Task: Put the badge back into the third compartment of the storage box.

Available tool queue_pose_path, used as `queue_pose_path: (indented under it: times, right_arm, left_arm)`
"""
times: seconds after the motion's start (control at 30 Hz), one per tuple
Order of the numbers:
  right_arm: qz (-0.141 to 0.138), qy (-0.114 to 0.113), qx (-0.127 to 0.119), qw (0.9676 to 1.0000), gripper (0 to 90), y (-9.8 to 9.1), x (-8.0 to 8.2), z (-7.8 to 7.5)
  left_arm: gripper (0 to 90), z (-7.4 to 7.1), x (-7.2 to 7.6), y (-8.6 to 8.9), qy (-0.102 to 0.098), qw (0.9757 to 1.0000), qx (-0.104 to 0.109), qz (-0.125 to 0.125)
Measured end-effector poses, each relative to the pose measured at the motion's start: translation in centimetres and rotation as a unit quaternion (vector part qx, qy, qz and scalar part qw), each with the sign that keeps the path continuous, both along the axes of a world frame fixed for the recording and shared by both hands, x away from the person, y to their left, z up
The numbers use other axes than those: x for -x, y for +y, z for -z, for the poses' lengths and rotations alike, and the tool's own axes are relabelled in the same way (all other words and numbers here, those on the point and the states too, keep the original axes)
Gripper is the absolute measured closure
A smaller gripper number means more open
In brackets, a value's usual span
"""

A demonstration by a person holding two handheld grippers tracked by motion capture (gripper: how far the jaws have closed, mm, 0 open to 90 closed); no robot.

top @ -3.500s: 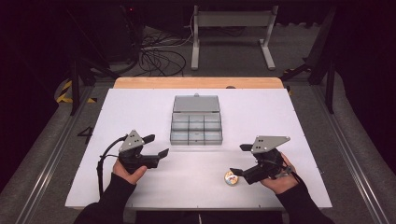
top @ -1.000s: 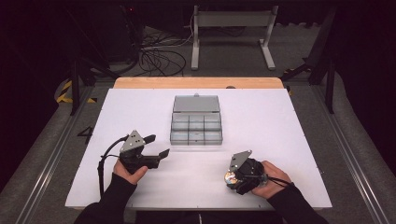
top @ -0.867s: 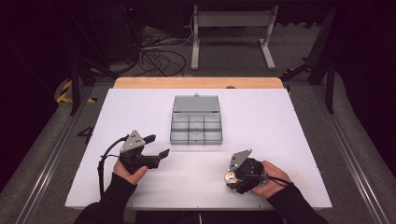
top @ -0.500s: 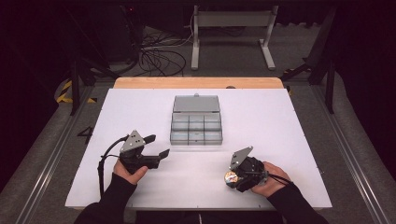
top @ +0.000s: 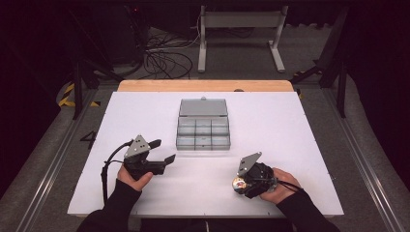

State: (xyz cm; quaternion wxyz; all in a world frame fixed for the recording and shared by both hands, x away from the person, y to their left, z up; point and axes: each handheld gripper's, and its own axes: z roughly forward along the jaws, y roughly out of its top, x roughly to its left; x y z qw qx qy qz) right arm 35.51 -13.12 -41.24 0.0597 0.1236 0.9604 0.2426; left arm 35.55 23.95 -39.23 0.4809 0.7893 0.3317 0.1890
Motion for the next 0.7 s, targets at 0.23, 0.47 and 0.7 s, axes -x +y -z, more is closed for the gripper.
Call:
queue_pose_path:
  times: [0.23,0.47,0.7]
  right_arm:
    - [-0.001,-0.004,0.000,1.0000,47.4,0.0,0.1,-0.1]
    - [-0.001,-0.011,-0.012,0.9999,47.4,0.0,0.2,-0.6]
    - [0.006,-0.027,-0.036,0.9989,47.4,-0.5,0.4,-1.8]
  left_arm:
    - [22.8,0.0,0.0,0.0,0.001,1.0000,0.003,-0.001]
    - [22.8,0.0,0.0,0.0,0.000,1.0000,0.004,-0.002]
    - [22.8,0.0,0.0,0.0,-0.002,1.0000,0.004,-0.003]
